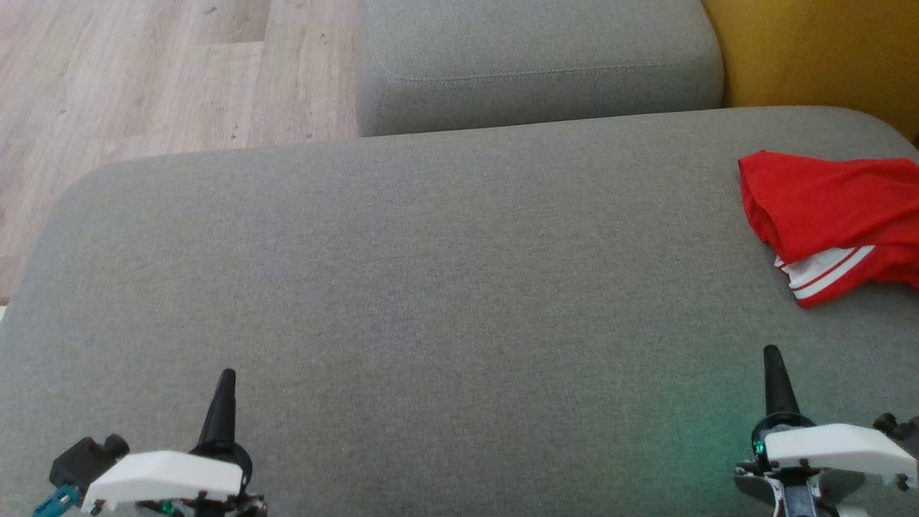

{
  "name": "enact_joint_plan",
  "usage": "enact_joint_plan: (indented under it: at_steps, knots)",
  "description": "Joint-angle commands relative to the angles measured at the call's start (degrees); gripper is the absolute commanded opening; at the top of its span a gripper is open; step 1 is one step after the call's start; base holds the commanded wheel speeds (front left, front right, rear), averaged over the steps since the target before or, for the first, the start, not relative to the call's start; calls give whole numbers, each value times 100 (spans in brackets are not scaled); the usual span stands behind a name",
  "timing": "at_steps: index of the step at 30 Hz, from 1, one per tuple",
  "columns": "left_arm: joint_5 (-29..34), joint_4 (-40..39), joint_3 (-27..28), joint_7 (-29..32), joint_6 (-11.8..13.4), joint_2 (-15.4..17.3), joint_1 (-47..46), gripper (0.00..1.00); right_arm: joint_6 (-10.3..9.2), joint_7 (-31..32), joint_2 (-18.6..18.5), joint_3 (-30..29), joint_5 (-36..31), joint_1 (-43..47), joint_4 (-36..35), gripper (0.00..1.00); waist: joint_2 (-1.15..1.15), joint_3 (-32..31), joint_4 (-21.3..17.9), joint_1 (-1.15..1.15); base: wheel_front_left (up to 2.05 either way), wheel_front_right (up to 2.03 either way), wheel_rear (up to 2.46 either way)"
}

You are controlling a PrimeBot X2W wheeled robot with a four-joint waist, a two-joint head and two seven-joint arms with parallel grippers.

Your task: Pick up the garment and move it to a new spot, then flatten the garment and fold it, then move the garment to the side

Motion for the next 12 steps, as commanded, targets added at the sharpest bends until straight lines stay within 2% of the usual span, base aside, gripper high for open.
enact_joint_plan:
  at_steps: [1, 12]
  knots:
    - [-163, -145, 192, 37, -67, 87, -346, 0, -4, 35, -105, 35, 167, -318, -221, 0, 0, 6, -1, 0, 0, 0, 0]
    - [-947, -30, 340, 218, -164, 82, -559, 0, -4, 219, -105, -75, 887, -429, -275, 0, 0, 67, -6, 0, 0, 0, 0]
